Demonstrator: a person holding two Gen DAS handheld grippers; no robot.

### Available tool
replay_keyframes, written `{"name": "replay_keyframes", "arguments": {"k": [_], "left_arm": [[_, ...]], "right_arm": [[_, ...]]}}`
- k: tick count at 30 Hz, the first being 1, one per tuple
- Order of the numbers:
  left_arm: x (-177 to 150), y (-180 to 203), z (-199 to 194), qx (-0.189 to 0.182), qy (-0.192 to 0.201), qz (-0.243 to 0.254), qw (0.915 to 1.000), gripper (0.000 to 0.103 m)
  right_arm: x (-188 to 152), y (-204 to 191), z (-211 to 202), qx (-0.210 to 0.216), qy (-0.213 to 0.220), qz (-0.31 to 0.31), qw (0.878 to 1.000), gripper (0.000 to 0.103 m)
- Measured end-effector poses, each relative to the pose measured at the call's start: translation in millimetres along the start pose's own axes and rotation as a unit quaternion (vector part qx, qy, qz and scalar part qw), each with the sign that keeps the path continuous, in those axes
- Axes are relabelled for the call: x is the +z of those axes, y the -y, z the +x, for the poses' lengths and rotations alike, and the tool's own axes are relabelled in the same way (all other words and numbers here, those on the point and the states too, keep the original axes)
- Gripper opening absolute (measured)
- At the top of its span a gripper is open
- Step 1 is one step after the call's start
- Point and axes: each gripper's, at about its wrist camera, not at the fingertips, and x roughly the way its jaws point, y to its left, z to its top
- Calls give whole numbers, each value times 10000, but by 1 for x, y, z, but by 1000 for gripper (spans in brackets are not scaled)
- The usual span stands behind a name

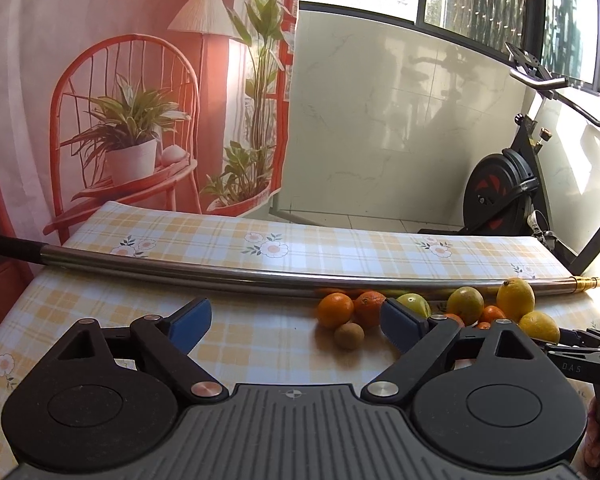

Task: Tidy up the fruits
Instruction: 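Grasp a brown kiwi with the left gripper while the right gripper lifts the yellow orange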

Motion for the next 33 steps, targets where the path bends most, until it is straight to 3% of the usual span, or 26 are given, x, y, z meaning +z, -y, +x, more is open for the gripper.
{"name": "replay_keyframes", "arguments": {"k": [3,8,14,20,25,33], "left_arm": [[-1,3,13,-108,-189,23,9998,87],[-5,5,36,-358,-477,20,9982,74],[-13,12,59,-632,-781,1,9949,57],[-10,21,74,-679,-822,16,9943,57],[-7,16,88,-690,-936,-264,9929,56],[-14,23,110,-664,-1156,-69,9911,45]], "right_arm": [[-1,2,0,-15,-5,50,10000,61],[-2,-1,3,-44,-93,-19,9999,51],[-5,1,-1,9,-24,88,10000,51],[-7,3,-7,110,110,86,9998,51],[-6,5,-8,143,121,157,9997,51],[-6,5,-7,160,115,162,9997,51]]}}
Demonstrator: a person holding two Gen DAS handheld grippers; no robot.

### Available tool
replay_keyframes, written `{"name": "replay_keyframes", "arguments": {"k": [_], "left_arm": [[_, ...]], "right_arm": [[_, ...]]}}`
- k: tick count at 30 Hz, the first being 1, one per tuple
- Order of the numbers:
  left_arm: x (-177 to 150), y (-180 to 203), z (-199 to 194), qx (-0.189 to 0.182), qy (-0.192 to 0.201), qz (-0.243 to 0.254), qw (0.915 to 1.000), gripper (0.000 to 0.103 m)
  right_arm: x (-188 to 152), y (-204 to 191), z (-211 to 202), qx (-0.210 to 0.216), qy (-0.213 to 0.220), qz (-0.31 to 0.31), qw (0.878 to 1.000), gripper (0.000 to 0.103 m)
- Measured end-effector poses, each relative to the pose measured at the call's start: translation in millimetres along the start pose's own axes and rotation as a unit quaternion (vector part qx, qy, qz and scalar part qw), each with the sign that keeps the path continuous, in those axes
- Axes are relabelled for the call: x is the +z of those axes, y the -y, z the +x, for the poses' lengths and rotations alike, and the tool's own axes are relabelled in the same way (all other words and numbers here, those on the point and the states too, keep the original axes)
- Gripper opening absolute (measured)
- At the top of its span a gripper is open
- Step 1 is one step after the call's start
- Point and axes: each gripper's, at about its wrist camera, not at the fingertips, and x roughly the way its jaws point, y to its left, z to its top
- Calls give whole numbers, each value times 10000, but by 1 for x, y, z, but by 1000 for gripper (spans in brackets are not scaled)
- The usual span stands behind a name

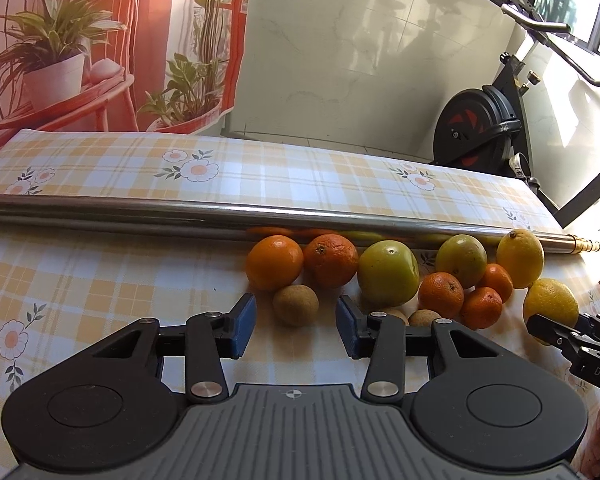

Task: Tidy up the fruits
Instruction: 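Grasp a brown kiwi with the left gripper while the right gripper lifts the yellow orange, then carry both fruits over the white plate and open both grippers to drop them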

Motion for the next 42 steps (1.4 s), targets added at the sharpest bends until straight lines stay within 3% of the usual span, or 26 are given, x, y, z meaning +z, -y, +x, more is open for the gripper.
{"name": "replay_keyframes", "arguments": {"k": [7,13,18,26,31,42], "left_arm": [[1,2,14,90,-64,34,9999,44],[3,2,21,69,-56,31,10000,30],[-1,4,15,-30,-20,134,9999,30],[-11,15,-29,-145,360,408,9984,30],[-26,19,-59,-254,483,333,9980,30],[-60,27,-100,-450,616,441,9961,30]], "right_arm": [[0,0,0,3,-14,-10,10000,51],[0,0,3,6,-58,14,10000,51],[0,1,3,34,-69,54,10000,51],[0,1,2,13,-30,63,10000,51],[-1,-7,-2,-89,-153,-31,9998,51],[-11,-48,-66,219,-48,-129,9997,50]]}}
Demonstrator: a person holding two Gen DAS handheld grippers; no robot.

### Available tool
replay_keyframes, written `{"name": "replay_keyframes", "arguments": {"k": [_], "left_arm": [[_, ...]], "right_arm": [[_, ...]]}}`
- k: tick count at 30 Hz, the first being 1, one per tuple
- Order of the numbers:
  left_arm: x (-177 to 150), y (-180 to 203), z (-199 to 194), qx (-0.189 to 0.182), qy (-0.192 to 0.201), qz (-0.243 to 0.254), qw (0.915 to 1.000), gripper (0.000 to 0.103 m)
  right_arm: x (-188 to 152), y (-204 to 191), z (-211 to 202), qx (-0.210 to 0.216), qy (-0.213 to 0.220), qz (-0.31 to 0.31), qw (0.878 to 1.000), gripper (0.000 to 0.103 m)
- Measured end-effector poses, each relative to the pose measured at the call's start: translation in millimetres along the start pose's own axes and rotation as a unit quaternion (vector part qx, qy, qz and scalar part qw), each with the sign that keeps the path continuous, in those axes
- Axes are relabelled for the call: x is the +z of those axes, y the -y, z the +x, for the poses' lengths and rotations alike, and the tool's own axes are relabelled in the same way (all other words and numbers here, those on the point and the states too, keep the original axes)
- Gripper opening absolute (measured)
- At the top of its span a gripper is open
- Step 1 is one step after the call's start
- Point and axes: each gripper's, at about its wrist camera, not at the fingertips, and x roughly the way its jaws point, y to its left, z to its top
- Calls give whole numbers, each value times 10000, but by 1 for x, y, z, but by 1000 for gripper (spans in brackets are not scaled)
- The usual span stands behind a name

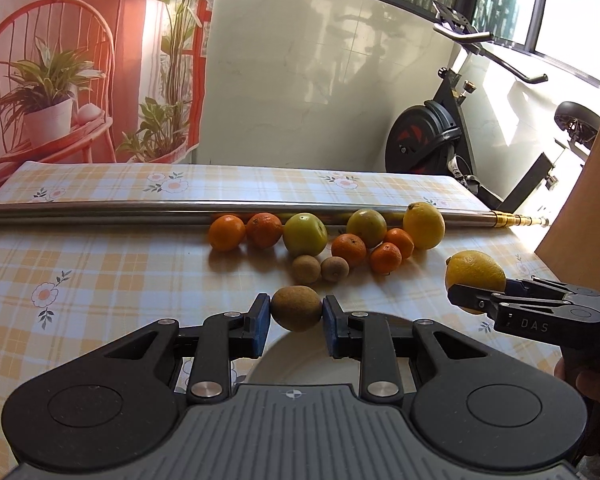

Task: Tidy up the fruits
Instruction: 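Carry both fruits over the white plate and open both grippers to drop them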

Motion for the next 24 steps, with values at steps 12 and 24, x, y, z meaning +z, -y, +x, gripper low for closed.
{"name": "replay_keyframes", "arguments": {"k": [12,24], "left_arm": [[-32,-2,-20,-23,-88,-113,9999,30],[-44,3,-20,-35,-175,-2,9998,30]], "right_arm": [[-16,-39,-40,419,-198,194,9987,51],[-33,-61,-41,379,-551,-25,9978,51]]}}
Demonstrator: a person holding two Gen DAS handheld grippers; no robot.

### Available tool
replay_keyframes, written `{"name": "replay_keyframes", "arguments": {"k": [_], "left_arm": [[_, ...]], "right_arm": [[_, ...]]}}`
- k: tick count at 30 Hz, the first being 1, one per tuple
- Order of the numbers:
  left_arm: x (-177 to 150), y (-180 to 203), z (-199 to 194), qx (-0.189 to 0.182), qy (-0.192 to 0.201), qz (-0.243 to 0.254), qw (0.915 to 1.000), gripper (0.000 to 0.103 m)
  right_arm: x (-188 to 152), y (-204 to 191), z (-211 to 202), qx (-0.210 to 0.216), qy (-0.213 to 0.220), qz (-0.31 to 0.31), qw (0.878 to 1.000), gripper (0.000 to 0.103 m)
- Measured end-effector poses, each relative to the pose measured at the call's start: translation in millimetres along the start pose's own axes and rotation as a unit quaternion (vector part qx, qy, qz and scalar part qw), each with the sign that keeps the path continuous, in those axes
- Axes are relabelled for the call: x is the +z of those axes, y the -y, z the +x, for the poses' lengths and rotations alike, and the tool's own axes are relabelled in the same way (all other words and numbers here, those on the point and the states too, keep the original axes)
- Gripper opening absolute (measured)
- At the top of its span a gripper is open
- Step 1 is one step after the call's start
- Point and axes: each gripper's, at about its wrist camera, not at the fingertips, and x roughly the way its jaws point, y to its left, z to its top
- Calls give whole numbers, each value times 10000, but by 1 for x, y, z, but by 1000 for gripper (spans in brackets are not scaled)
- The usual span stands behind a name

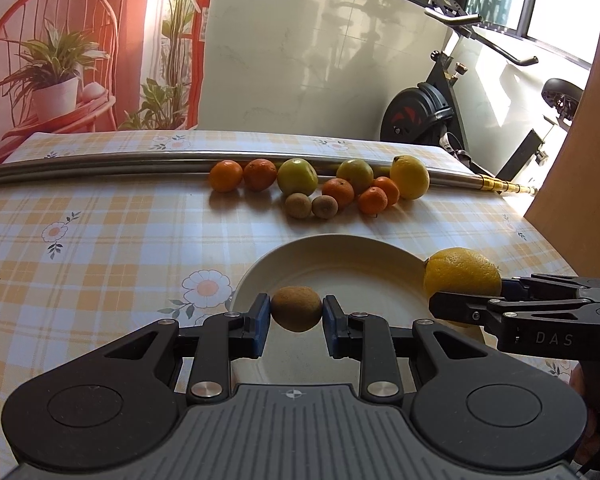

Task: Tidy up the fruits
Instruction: 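Carry both fruits over the white plate and open both grippers to drop them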

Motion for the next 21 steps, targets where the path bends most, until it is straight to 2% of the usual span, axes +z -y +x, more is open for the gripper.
{"name": "replay_keyframes", "arguments": {"k": [21], "left_arm": [[-13,-3,10,223,-402,-6,9989,30]], "right_arm": [[-9,-12,10,-15,-307,-372,9988,51]]}}
